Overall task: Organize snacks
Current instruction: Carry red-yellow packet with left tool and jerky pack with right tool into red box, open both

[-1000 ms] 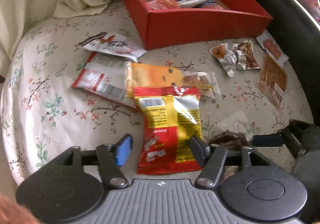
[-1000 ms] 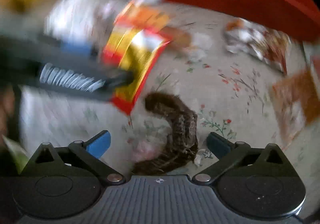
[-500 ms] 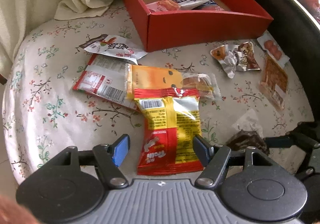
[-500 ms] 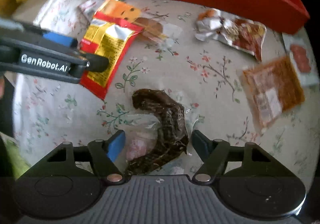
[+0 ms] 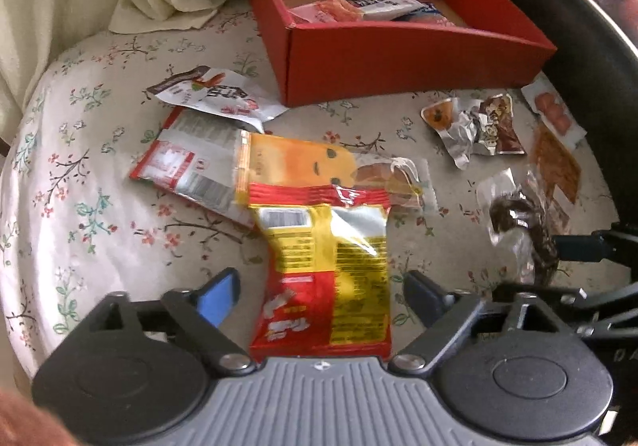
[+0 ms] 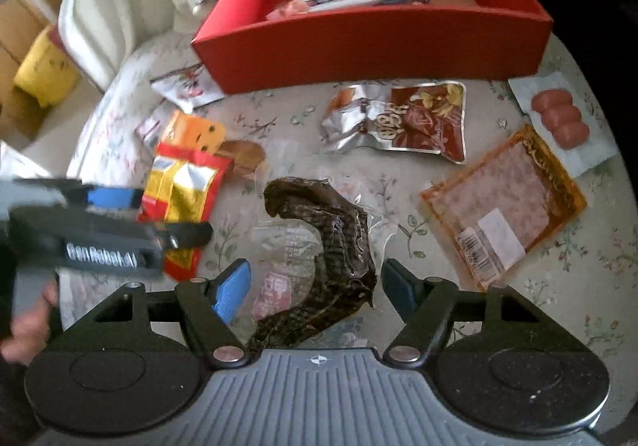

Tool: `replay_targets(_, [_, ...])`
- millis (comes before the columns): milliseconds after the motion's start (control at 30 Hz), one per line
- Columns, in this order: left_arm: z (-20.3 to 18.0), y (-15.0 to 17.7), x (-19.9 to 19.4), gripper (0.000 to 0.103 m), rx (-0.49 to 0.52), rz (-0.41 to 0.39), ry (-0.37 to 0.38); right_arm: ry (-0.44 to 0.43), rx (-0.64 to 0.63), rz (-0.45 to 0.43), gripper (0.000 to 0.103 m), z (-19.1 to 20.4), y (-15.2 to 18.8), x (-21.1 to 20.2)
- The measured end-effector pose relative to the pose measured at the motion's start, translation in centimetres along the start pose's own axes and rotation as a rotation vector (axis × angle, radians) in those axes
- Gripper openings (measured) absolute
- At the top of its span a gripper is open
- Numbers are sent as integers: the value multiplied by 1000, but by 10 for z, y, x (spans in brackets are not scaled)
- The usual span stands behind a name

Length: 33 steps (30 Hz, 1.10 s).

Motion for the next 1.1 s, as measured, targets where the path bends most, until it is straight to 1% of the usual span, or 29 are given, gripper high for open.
replay_targets(100, [-9,7,5,86,45,-44,-103,-8,11,-18,78,4,3,-11])
replay_targets(133, [-10,9,4,84,59,-56,-118,-11,14,-30,78,7,2,-10])
replay_targets(167, [-11,10,1,75,52,-58,-114,-16,21,-44,78,7,1,-15])
replay_targets(200, [-10,9,-2,61,41,-61,-121,-24,30,-57,78,5,0,-19])
replay_targets(233, [-8,7,-5,56,30,-59,-124,-30,34,-69,78,5,-2,-23])
replay_targets(267, [-6,6,-8,55,14,-53,-124,-33,35,-84,78,5,-4,-27])
replay_targets(333, [-2,5,-15,54,-22,-48,-112,-29,24,-116,78,10,-10,-30])
replay_targets(433, [-4,1,-30,53,-32,-69,-99,-36,23,-148,78,10,-17,-36])
replay_targets(533, [-15,-12,-47,53,-16,-124,-69,-21,33,-174,78,7,-25,-40])
replay_targets(633, [-23,-28,-58,53,-5,-158,-29,3,38,-204,78,6,-41,-45])
replay_targets(767, [-34,-61,-63,53,4,-212,-1,48,27,-272,78,1,-78,-62])
replay_targets(867, [-40,-88,-62,53,-6,-240,10,72,53,-309,78,-10,-111,-62])
replay_targets(1000, [-43,-118,-54,53,-16,-263,-2,68,68,-317,78,-19,-143,-49])
replay_targets(1100, [-44,-131,-46,53,-13,-270,-21,69,63,-315,78,-21,-161,-39])
Point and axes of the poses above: each gripper's, at about its wrist camera, not at the fingertips, and x roughly the way its jaws point, z to its left, y to its underside, the point moved 7 cm from there along x, roughly the way its jaws point, and after that the axes turned 8 degrees about -x, right-handed, at the moved point
